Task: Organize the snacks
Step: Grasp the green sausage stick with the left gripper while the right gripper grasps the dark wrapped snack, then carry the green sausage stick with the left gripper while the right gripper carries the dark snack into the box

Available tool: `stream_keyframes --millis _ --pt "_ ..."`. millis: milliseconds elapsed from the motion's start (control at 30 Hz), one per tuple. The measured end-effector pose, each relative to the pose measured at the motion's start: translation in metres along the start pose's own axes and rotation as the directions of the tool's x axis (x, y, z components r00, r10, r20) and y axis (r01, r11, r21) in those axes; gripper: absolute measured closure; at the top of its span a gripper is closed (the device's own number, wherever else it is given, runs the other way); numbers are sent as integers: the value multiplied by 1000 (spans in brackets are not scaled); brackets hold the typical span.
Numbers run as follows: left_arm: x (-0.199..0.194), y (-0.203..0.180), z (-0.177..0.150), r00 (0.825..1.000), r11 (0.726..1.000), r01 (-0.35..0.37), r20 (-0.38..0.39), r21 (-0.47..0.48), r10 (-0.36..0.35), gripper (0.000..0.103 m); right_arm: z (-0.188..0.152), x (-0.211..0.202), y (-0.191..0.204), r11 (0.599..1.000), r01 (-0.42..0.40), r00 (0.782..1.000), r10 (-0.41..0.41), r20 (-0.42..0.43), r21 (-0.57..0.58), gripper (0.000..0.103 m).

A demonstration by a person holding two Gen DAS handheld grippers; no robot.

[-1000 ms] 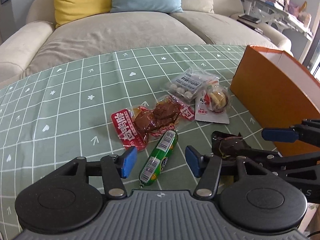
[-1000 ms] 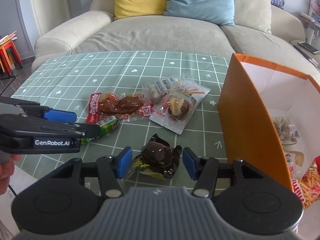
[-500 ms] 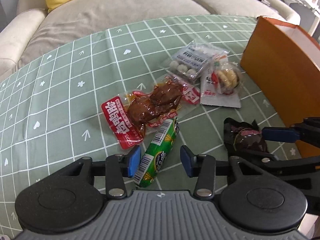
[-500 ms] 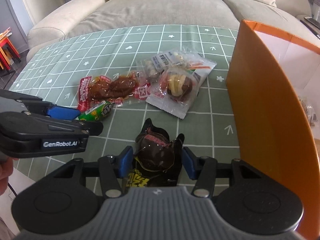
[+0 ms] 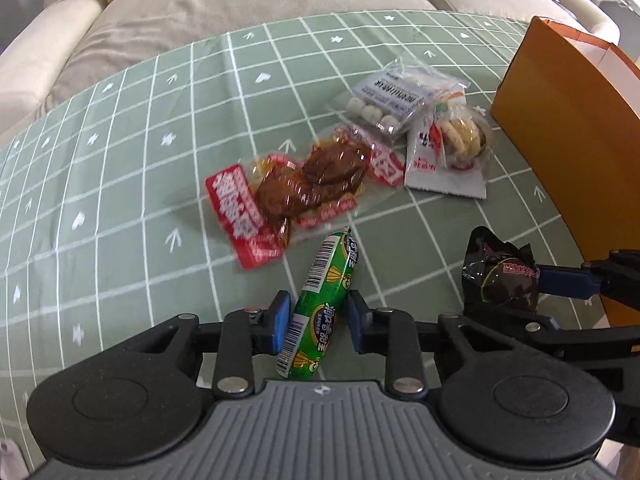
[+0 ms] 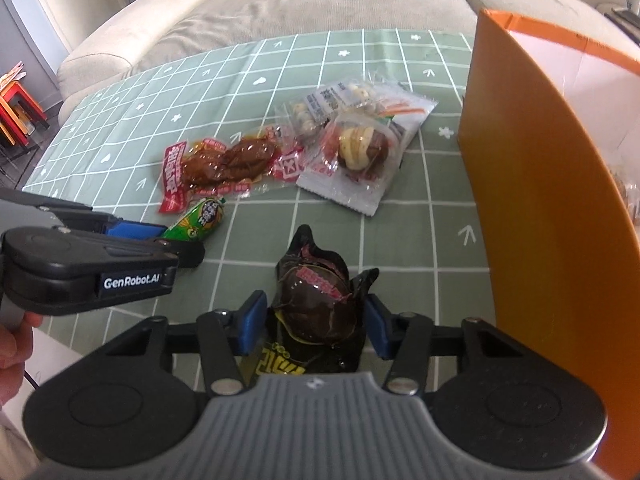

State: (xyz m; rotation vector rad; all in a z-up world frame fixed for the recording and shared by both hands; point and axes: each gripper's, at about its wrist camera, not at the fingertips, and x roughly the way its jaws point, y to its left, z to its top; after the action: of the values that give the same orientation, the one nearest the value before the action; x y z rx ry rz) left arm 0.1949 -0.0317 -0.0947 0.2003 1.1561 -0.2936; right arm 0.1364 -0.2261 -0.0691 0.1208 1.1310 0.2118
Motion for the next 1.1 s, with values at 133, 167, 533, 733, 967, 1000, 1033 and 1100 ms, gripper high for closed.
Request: stream_keyframes --millis 133,167,533,733,967,1000,1033,1100 --pt "-8 1 -14 1000 999 14 5 -49 -14 71 -8 -5 2 1000 -11 1000 11 -10 4 57" --pt "-10 1 -17 1000 999 13 5 -52 -12 72 -10 -7 2 1000 -16 1000 16 -13 6 57" --pt "-37 -5 -41 999 990 49 12 -130 -48 73 -29 -34 8 1000 -2 1000 1 -9 -29 60" --pt "-60 -10 -45 996 984 77 51 -160 -69 74 -33 -57 7 999 -27 999 28 31 -22 60" --pt "-94 -19 -42 989 982 96 129 -161 -76 74 -35 -83 7 998 -47 996 51 78 -45 60" --pt "-100 -21 -41 987 982 100 142 -159 -78 74 -35 -87 6 998 -51 995 55 86 -45 60" --pt "-105 -22 -40 985 982 104 155 -158 -80 74 -34 -91 5 997 -56 994 60 93 -46 60" --pt "-113 -24 -36 980 981 115 178 -157 -87 74 -34 -98 1 997 -70 992 74 106 -39 60"
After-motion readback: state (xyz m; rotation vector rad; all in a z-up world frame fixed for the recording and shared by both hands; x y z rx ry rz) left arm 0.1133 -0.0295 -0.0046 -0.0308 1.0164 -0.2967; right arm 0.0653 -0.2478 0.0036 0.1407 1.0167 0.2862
